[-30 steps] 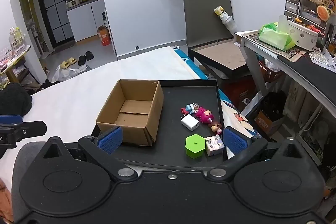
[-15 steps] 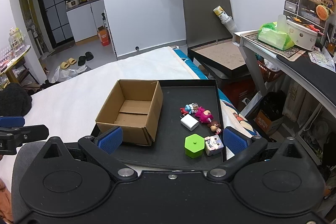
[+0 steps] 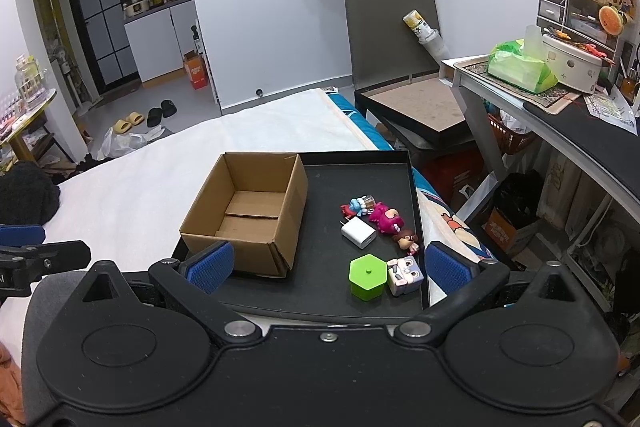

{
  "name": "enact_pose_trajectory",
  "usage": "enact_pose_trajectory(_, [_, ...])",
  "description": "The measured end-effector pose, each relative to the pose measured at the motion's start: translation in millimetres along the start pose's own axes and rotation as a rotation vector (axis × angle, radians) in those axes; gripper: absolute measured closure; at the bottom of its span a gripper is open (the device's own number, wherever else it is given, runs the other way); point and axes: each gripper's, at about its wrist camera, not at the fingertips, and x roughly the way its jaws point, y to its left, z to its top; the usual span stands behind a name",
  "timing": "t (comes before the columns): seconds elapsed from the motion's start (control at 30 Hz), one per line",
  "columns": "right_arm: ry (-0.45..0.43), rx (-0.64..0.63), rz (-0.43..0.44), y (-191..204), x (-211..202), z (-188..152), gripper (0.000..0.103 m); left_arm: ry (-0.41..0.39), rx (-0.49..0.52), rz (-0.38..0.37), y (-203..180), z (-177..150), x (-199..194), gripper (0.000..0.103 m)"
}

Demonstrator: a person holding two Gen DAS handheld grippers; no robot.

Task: Organize rigid objects

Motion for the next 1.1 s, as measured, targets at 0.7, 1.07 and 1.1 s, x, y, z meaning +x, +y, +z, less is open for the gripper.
enact_pose_trajectory(0.7, [-0.005, 0.012, 0.014, -4.1, -4.1, 3.2, 0.000, -0.003, 0.009, -0.006, -1.6, 2.5, -2.5, 0.003])
enact_pose_trajectory(1.07, [-0.004, 0.009, 0.012, -3.4, -4.2, 2.6, 0.000, -0.006, 0.004, -0.011, 0.1, 3.0, -3.8, 0.003])
enact_pose_trajectory(1.1, [-0.004, 0.009, 0.011, -3.4, -4.1, 2.7, 0.000, -0.008, 0.005, -0.010, 0.7, 3.0, -4.1, 0.003])
